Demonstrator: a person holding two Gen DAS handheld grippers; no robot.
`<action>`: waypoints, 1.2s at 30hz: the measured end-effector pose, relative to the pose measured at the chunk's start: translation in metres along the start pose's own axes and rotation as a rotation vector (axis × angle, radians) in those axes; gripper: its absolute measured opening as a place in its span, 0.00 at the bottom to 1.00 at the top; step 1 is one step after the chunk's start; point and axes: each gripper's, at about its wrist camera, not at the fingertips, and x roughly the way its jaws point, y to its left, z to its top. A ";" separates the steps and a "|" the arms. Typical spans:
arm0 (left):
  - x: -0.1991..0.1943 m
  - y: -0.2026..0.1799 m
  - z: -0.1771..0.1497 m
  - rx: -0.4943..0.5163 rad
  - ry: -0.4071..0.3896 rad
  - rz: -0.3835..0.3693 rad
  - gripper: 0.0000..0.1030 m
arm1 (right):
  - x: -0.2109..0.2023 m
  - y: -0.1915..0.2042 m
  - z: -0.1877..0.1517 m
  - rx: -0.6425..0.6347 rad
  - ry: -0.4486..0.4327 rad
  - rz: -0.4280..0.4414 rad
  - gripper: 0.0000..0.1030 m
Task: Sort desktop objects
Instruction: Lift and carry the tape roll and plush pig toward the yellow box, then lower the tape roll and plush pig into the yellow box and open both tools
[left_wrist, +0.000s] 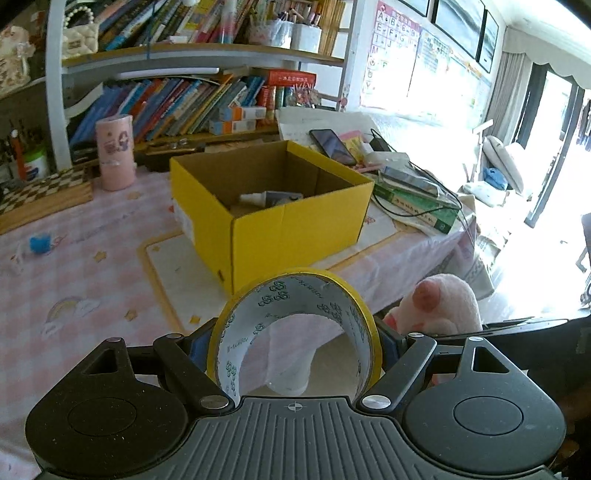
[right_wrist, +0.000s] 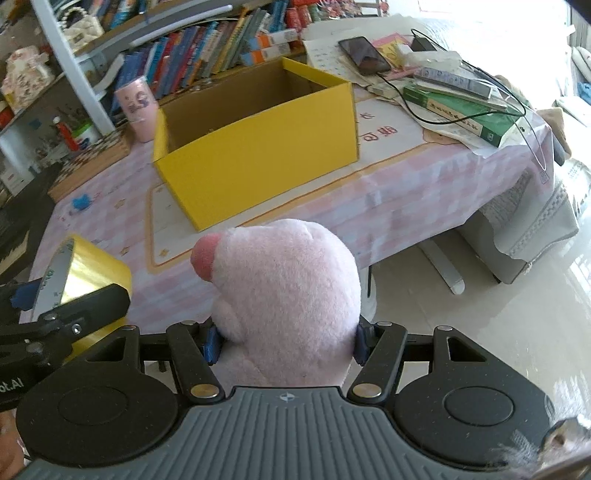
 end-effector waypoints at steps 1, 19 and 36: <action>0.005 -0.001 0.006 0.001 -0.002 0.001 0.81 | 0.003 -0.004 0.006 0.004 -0.001 0.002 0.58; 0.062 -0.008 0.146 -0.019 -0.271 0.213 0.81 | 0.024 -0.023 0.191 -0.173 -0.265 0.202 0.58; 0.194 0.014 0.151 0.001 -0.005 0.350 0.81 | 0.142 0.036 0.290 -0.675 -0.183 0.245 0.59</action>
